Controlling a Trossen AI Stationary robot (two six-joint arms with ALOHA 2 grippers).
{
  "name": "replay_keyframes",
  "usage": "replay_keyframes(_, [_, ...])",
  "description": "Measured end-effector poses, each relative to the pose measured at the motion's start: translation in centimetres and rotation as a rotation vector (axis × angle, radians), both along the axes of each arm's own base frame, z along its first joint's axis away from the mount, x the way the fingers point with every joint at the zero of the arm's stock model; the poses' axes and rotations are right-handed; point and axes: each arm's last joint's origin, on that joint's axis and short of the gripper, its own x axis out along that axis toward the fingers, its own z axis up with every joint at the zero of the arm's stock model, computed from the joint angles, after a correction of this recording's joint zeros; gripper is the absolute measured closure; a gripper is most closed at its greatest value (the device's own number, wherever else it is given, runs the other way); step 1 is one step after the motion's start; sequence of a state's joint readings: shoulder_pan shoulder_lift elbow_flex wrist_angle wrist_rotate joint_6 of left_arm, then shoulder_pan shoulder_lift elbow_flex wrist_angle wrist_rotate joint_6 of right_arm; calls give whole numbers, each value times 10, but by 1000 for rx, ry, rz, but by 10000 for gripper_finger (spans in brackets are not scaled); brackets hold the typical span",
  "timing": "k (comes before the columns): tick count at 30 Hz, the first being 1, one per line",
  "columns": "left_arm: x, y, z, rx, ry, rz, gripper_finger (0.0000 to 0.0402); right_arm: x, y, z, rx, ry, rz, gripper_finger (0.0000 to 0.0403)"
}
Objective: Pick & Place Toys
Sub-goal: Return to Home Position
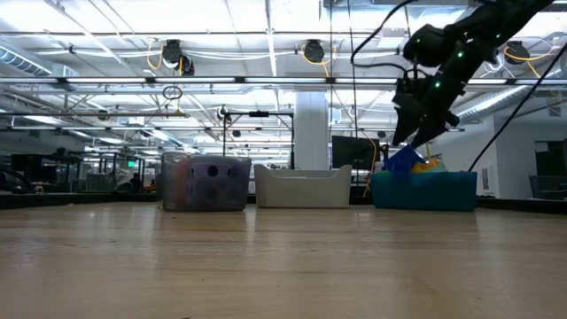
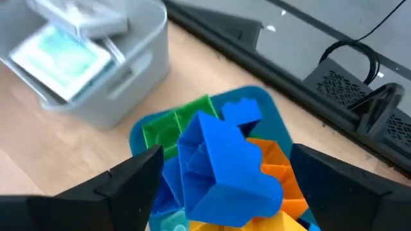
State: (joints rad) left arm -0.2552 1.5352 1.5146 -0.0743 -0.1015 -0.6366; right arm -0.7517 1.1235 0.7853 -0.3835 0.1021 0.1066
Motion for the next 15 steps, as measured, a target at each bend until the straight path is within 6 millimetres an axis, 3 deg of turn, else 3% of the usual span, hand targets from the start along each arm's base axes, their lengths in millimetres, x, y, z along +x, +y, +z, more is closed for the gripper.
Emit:
replay_keyframes(6, [-20, 13, 21, 59, -64, 20, 115, -8, 14, 28, 4, -238, 46, 77])
replay_keyframes(11, [-68, 25, 58, 157, -175, 137, 115, -16, 37, 62, -78, -475, 205, 120])
replay_keyframes(15, [-106, 30, 76, 250, -202, 248, 115, -29, 57, 85, -186, -601, 278, 169])
